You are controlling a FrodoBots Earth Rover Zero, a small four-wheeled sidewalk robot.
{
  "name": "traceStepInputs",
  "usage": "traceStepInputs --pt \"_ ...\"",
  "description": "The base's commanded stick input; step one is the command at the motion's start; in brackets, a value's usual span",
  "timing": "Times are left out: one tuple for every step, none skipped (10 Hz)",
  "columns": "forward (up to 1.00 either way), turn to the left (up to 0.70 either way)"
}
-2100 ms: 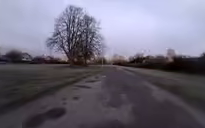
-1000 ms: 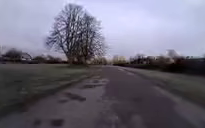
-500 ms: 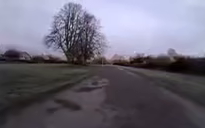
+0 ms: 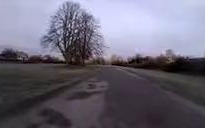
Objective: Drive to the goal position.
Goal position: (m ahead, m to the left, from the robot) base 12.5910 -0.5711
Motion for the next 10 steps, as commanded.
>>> traceStepInputs --pt "0.85 0.0" --pt "0.85 0.0" --pt "0.85 0.0" --pt "0.85 -0.01" --pt "0.85 -0.05" --pt "0.85 -0.09" --pt "0.85 -0.12" --pt "0.85 -0.16" --pt "0.85 -0.2" --pt "0.85 -0.24"
